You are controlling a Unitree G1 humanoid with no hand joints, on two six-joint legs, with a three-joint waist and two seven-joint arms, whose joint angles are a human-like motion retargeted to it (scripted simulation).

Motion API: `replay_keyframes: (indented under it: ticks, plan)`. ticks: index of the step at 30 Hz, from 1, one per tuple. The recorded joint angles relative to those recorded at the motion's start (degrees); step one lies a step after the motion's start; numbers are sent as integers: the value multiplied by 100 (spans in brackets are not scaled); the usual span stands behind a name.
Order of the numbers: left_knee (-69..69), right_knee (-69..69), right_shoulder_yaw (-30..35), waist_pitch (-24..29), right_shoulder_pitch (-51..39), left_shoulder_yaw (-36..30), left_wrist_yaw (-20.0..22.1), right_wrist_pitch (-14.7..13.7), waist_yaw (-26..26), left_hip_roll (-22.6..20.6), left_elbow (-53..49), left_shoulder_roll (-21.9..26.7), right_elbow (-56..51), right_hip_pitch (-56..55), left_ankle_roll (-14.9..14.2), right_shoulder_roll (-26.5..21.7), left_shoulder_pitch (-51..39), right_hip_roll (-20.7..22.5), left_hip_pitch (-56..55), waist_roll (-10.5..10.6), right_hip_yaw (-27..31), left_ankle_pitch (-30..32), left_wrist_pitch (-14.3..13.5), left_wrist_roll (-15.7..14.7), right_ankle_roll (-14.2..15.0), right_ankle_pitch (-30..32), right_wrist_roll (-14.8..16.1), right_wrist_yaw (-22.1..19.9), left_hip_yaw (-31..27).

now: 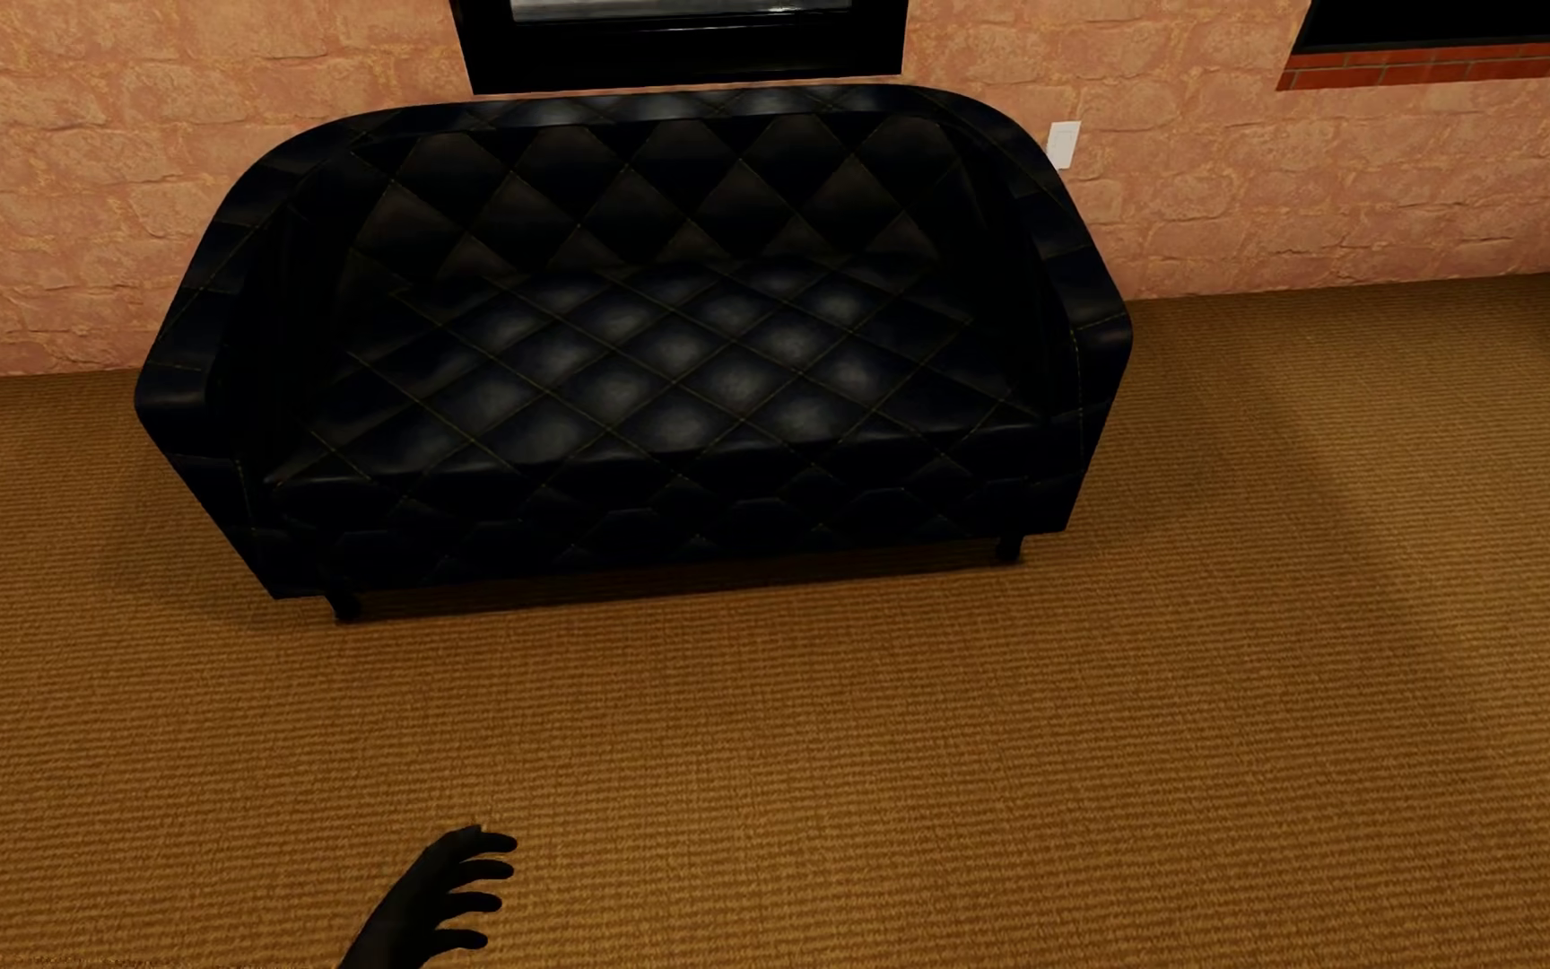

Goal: Go to the sofa

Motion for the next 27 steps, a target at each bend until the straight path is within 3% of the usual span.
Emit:
replay_keyframes:
  ticks: [3,7,8,9,11,27]
  plan:
    - [-291,-4,467,-57,-153,-401,0,0,251,-27,615,-34,88,328,0,-69,153,-40,522,27,0,-255,0,0,0,-385,0,0,0]
    - [-483,8,380,-10,-429,-953,0,0,-87,9,1789,-69,-200,973,0,-13,527,54,988,127,0,-455,0,0,0,-1224,0,0,0]
    - [-333,41,371,-4,-455,-1117,0,0,-104,24,2043,-41,-337,1084,0,-5,557,58,1089,143,0,-492,0,0,0,-1310,0,0,0]
    - [-1405,147,357,-10,-475,-1142,0,0,-96,36,2230,-35,-483,1162,0,13,608,67,1183,144,0,-468,0,0,0,-1272,0,0,0]
    - [-1497,-552,394,-60,-475,-1070,0,0,-64,67,2477,-47,-672,1267,0,28,678,106,1335,158,0,-559,0,0,0,-995,0,0,0]
    - [-1665,-742,432,-58,-391,-1128,0,0,-32,34,1710,-141,108,1382,0,6,298,36,1552,150,0,-878,0,0,0,-967,0,0,0]
